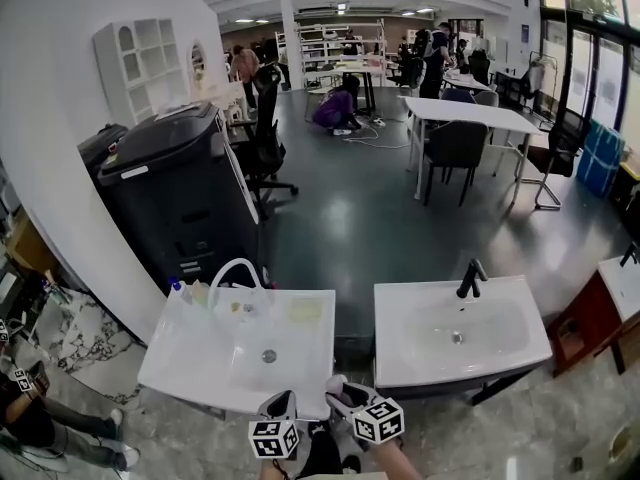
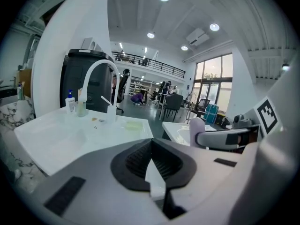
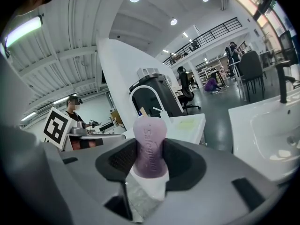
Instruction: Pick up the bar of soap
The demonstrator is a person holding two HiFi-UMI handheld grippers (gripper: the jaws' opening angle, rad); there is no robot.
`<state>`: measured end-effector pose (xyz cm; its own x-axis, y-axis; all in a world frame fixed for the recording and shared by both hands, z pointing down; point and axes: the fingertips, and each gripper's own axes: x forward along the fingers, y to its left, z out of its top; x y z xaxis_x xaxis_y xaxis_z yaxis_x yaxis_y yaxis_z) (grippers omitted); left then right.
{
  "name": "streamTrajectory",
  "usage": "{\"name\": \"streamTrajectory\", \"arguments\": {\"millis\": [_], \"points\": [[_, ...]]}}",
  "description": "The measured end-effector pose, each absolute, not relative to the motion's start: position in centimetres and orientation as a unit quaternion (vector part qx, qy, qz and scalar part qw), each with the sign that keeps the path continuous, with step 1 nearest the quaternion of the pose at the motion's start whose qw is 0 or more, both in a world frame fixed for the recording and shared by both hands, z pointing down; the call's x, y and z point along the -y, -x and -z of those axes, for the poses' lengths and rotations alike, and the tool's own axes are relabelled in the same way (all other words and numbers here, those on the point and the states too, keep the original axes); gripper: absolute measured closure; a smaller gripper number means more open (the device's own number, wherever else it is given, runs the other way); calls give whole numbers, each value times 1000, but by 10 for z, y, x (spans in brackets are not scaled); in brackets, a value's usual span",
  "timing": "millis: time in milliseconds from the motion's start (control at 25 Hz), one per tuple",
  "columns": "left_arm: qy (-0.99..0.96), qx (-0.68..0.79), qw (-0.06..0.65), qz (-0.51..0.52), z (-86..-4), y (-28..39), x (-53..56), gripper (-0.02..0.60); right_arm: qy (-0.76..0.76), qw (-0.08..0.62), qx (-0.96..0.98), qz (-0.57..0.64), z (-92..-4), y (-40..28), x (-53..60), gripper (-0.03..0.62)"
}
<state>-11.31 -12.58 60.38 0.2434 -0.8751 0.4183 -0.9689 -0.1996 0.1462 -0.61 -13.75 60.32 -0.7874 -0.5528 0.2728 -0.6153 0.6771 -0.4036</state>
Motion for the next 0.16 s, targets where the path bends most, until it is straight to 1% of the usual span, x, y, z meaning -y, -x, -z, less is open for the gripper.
{"name": "streamTrajectory", "arguments": {"millis": [160], "points": [[-766,602,191,-116,-599,118,130,575,-320,67,913,-244,-603,9,139,411]]}}
